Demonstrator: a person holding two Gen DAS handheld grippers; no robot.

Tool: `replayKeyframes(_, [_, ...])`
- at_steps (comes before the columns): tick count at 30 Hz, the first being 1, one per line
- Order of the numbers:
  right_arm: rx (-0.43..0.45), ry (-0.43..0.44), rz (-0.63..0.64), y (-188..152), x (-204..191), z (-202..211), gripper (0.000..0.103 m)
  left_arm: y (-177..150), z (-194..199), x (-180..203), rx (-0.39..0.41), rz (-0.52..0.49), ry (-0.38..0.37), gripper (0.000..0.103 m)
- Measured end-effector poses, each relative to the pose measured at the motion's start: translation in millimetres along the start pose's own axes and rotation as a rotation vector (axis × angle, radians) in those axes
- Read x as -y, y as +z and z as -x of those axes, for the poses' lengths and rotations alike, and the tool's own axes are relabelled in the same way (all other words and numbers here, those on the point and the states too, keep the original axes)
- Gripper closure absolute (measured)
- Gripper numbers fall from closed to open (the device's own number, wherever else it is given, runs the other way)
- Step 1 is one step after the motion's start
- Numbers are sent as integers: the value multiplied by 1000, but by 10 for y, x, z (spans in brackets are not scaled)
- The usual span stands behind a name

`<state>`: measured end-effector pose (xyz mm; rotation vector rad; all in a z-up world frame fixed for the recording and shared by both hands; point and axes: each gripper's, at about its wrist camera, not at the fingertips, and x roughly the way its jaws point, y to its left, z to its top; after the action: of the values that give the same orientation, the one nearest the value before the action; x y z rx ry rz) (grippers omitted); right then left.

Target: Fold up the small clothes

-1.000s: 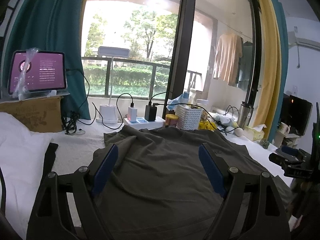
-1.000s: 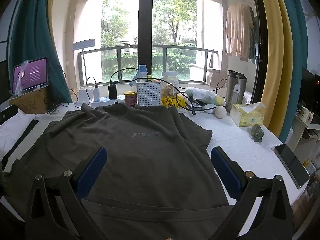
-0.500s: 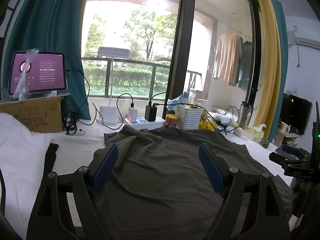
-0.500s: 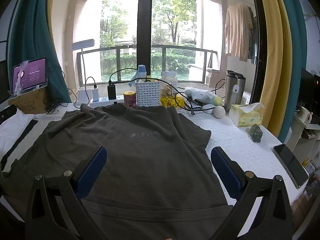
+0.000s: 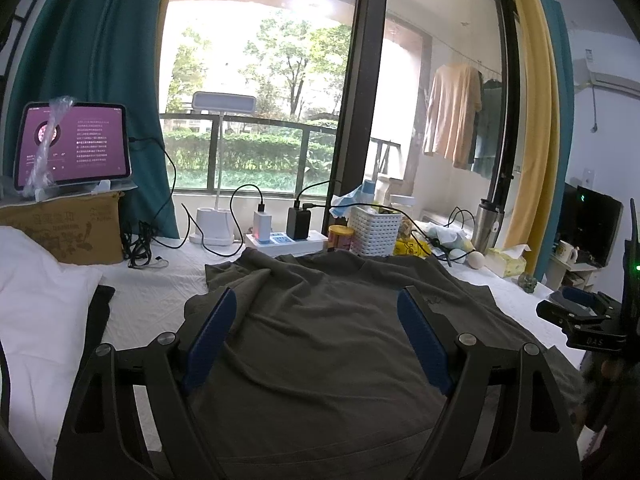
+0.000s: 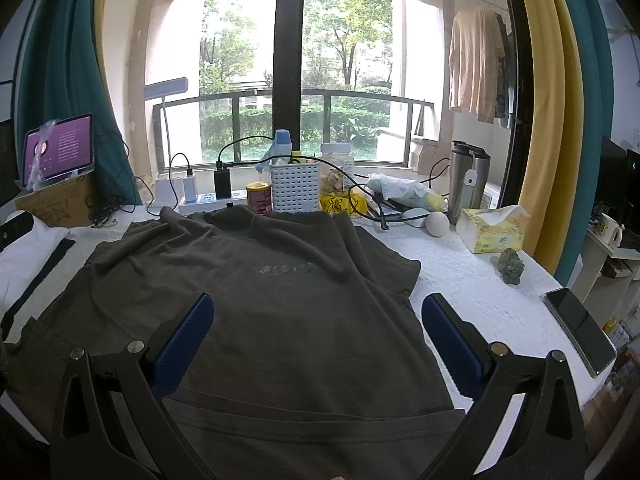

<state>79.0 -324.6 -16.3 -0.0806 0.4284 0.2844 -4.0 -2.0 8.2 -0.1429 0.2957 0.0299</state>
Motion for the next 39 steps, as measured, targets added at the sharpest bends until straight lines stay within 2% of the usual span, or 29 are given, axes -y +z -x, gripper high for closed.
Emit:
replayKeyframes(26, [-4,6,-6,-4,40,-28,0,-7,-10,26,-3,-1,1,18])
replayKeyframes(39, [-67,-13,-47,67,410,-427,0,142,-433,220,-63,-5,-2,18])
